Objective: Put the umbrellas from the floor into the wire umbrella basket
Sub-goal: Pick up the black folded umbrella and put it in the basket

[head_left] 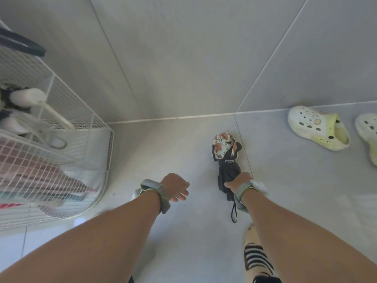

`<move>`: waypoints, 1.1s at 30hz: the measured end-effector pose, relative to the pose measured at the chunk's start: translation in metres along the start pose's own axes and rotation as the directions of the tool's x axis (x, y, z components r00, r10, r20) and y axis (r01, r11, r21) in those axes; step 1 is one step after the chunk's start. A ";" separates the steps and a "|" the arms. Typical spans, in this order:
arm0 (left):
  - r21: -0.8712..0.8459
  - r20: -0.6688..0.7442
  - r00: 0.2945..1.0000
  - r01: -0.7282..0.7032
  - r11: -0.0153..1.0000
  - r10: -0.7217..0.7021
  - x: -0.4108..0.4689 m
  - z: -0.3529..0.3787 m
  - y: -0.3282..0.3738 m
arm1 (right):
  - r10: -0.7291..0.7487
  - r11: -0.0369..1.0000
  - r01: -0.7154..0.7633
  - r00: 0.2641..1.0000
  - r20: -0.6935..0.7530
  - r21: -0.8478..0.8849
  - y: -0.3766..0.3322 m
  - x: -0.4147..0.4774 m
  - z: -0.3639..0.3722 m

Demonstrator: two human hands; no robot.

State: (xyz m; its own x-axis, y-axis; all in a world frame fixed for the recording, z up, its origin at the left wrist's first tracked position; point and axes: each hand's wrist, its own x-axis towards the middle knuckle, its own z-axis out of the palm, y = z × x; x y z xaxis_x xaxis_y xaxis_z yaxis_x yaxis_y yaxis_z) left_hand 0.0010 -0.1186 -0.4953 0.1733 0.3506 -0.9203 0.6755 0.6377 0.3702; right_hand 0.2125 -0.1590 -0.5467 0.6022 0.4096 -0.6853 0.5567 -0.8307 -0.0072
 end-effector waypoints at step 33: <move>-0.683 -0.200 0.977 -0.188 0.706 0.067 -0.013 -0.074 0.001 | -0.422 0.587 0.426 0.887 -0.189 0.689 -0.113 -0.065 0.034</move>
State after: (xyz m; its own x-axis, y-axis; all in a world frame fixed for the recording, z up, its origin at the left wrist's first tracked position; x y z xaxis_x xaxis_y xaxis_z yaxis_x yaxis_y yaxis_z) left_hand -0.0533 -0.0715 -0.4737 0.0708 0.5225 -0.8497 -0.0457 0.8526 0.5205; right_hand 0.0911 -0.1046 -0.5265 0.4070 0.7851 -0.4669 0.1894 -0.5726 -0.7977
